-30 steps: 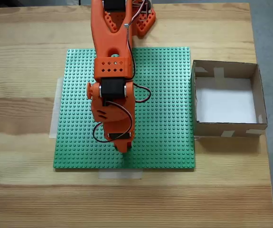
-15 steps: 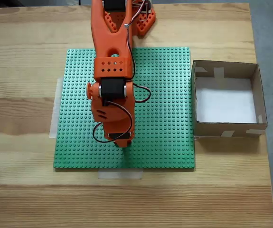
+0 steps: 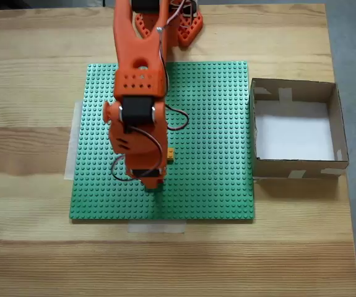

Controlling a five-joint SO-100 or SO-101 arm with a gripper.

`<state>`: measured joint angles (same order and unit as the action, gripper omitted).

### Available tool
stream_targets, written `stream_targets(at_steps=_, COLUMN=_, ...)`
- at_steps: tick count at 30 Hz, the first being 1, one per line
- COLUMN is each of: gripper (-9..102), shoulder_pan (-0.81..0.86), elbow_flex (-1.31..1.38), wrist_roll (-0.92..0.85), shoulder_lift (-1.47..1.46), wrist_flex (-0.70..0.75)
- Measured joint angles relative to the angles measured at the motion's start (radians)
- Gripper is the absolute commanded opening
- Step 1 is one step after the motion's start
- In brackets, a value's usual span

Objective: Pick the red lego block and put it in the box.

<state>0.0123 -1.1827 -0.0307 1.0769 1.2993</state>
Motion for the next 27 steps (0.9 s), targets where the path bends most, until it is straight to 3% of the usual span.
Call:
stream_targets(at_steps=16, gripper=-1, shoulder_pan=-0.046, elbow_flex=-0.23, wrist_roll=0.025, shoulder_lift=0.445, wrist_flex=-0.052)
stream_targets(at_steps=27, gripper=-1, shoulder_pan=-0.267, elbow_flex=-0.304, wrist_roll=0.048, shoulder_lift=0.753, wrist_flex=-0.06)
